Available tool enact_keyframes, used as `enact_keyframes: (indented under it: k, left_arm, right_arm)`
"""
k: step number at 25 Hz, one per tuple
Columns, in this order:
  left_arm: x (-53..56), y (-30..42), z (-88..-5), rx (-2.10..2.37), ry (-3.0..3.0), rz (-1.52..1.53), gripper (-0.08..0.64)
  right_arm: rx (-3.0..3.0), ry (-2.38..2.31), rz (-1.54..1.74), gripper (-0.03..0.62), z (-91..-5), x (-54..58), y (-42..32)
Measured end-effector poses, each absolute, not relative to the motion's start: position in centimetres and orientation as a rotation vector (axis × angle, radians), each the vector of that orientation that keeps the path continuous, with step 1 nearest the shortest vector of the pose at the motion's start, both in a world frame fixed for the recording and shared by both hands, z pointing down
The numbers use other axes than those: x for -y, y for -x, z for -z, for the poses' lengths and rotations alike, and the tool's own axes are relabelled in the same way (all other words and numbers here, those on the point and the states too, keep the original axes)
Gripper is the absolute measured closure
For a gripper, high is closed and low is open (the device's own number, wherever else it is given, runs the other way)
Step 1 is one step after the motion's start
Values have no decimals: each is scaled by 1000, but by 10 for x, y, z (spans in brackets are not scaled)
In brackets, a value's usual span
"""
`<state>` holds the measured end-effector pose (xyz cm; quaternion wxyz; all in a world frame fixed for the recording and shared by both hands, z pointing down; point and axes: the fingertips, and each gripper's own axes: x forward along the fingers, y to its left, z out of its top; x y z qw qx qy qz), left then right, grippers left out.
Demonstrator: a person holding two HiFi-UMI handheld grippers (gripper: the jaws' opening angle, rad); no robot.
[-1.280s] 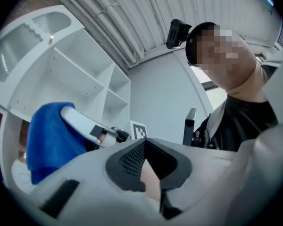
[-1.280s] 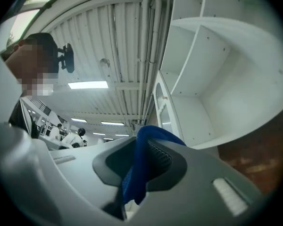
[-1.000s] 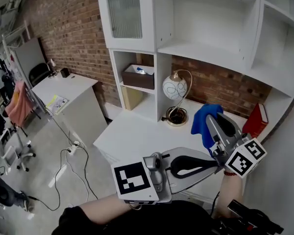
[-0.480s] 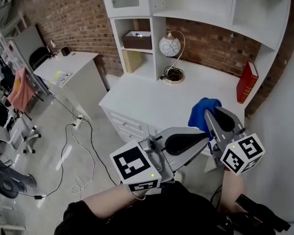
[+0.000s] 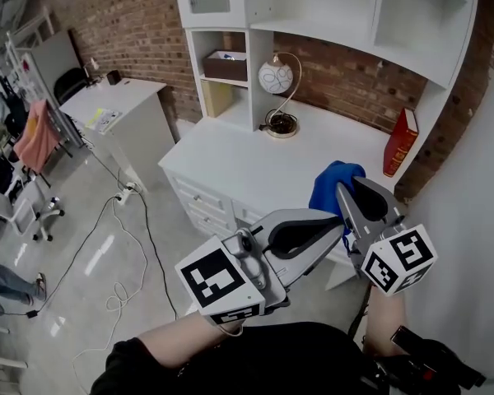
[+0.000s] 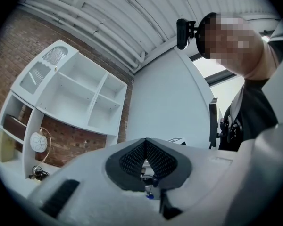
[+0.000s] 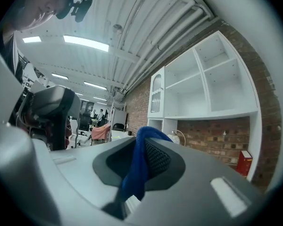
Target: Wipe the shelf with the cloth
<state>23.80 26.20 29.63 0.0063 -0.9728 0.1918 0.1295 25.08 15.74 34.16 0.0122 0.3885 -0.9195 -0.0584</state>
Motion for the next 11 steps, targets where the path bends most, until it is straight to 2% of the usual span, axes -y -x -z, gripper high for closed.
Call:
enact_keyframes:
  k: [11]
  left_arm:
    - [-268,-310,-301,-618,3058,-413,560]
  right_arm:
    - [2877,-1201,105,538,-354,-159,-322]
